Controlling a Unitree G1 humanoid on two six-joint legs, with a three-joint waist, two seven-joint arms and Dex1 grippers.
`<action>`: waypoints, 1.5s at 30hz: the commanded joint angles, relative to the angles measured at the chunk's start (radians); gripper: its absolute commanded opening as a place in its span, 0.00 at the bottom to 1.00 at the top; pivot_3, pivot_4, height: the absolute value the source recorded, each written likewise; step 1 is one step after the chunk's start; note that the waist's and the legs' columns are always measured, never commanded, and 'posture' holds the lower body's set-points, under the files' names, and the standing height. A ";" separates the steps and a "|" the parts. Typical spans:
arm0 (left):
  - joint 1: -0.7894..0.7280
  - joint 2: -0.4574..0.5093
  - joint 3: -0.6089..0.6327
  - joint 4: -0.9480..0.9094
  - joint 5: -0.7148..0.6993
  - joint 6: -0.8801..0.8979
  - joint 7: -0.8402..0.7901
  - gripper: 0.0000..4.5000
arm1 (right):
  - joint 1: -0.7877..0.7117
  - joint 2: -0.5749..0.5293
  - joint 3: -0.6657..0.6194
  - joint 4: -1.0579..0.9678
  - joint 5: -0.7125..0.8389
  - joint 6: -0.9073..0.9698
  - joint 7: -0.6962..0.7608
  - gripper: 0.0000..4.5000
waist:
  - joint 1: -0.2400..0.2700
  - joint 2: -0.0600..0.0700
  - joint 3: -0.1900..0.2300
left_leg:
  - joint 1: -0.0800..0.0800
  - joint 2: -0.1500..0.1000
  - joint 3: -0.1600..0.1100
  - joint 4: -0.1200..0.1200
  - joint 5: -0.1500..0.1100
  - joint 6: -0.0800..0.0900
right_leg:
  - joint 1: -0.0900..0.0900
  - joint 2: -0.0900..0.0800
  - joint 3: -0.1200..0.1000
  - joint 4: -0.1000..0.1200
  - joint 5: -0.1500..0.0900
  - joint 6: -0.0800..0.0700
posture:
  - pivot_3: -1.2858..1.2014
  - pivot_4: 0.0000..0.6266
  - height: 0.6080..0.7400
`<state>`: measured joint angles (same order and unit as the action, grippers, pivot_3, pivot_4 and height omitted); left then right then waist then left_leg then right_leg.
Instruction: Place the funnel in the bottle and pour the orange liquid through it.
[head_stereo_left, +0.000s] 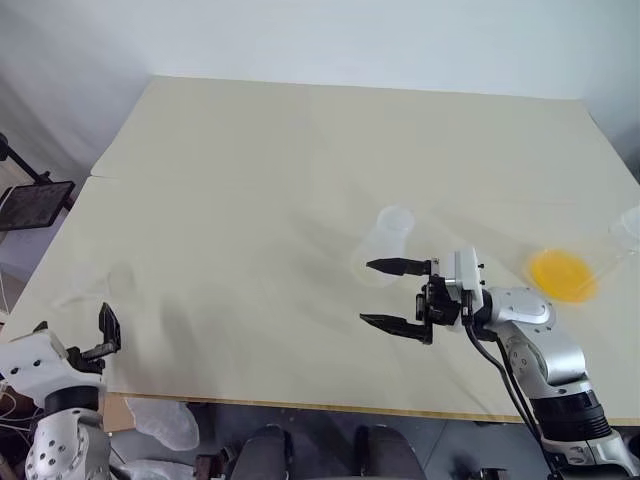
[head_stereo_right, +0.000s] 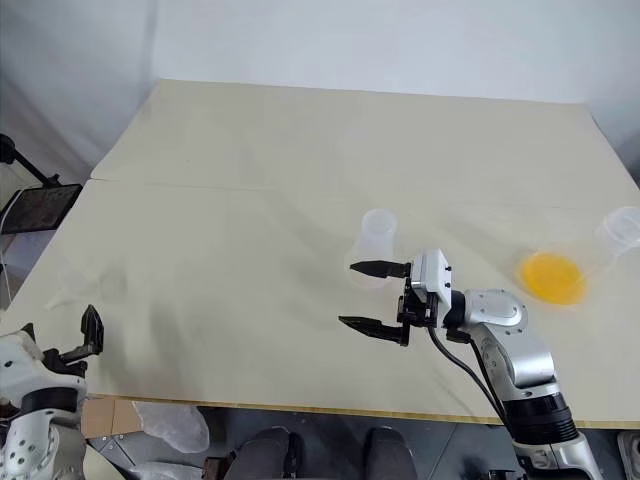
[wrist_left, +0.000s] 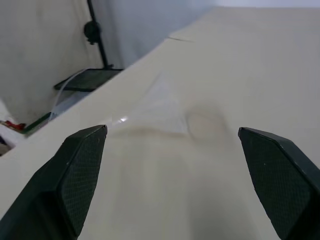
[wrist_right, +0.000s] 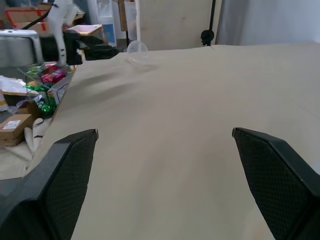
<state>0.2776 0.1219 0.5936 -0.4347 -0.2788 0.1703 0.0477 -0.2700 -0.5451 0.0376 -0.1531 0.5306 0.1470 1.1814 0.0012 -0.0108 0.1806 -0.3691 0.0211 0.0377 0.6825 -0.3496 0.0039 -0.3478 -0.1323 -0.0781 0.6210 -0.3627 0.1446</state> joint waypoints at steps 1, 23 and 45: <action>-0.044 0.019 0.007 -0.005 0.013 0.022 0.044 0.99 | -0.010 -0.002 -0.017 -0.016 0.010 -0.020 0.010 1.00 | 0.000 0.000 0.000 | 0.000 0.000 0.000 0.000 0.000 0.000 | 0.000 0.000 0.000 0.000 0.000 0.000 | 0.52 0.24 1.00; -0.228 0.048 0.059 0.071 0.082 0.265 0.279 0.72 | 0.032 0.003 -0.019 -0.044 0.003 -0.032 -0.037 1.00 | 0.000 0.000 0.000 | 0.000 -0.001 -0.001 0.000 0.000 0.000 | 0.000 0.000 -0.001 0.001 0.001 0.001 | 0.52 0.24 1.00; -0.155 0.262 0.120 0.076 -0.242 0.085 -0.282 0.01 | 0.133 -0.042 -0.131 -0.097 0.003 -0.049 -0.113 1.00 | 0.002 0.000 0.000 | 0.000 0.000 -0.001 0.000 0.000 -0.001 | 0.000 -0.001 -0.001 0.000 0.001 0.001 | 0.52 0.24 1.00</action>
<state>0.1213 0.3286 0.6936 -0.3135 -0.4283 0.2749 -0.0932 -0.1622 -0.5667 -0.0292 -0.1959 0.5138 0.1073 1.0907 0.0035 -0.0107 0.1809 -0.3696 0.0204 0.0363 0.6825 -0.3499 0.0031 -0.3475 -0.1333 -0.0794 0.6204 -0.3621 0.1457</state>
